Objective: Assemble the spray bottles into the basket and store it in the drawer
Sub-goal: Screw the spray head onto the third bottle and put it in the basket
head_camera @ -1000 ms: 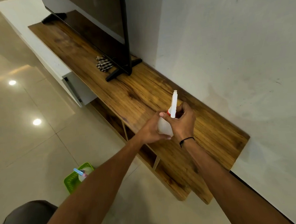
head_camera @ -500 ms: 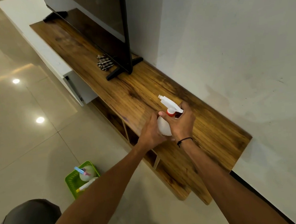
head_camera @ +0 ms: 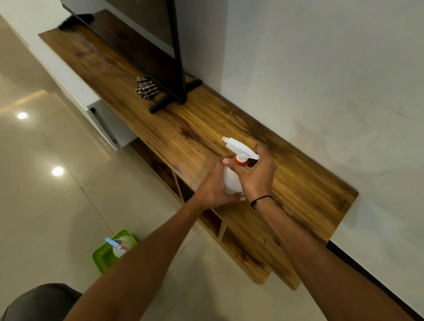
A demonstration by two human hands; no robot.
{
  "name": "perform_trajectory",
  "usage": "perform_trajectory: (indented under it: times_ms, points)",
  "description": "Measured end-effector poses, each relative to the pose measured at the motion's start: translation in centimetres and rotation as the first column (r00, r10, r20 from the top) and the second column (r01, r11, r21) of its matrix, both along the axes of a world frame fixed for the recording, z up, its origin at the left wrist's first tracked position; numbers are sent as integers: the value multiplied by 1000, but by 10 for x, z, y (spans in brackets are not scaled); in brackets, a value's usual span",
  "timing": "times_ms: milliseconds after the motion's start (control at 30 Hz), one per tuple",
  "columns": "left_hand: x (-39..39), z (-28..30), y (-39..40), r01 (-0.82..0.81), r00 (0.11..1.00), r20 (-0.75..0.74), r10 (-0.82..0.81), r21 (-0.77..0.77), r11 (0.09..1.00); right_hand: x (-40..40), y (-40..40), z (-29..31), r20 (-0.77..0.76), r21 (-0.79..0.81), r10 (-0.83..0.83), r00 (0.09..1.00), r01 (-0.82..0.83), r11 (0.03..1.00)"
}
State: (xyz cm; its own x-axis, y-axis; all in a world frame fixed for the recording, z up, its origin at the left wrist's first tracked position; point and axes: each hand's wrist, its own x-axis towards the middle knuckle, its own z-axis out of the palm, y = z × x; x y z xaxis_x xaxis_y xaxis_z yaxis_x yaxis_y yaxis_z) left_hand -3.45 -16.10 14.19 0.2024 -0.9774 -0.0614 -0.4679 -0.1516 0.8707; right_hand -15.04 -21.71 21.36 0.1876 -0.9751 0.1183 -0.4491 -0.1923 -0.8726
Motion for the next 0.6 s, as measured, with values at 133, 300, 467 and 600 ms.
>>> perform_trajectory:
  times_ms: [133, 300, 467, 600]
  points:
    - [15, 9, -8, 142, 989, 27, -144, 68, 988, -7, -5, 0, -92, -46, 66, 994, -70, 996]
    - [-6, 6, 1, -89, 995, 51, 89, 3, 996, -6, 0, 2, -69, -51, 54, 996, -57, 997]
    - [-2, 7, 8, -214, 964, 148, 219, -51, 976, 1, 9, 7, -26, -43, 57, 998, -58, 997]
    - [2, 12, 23, -337, 905, 237, 354, -107, 935, 14, 23, 10, 31, -22, 78, 996, -77, 997]
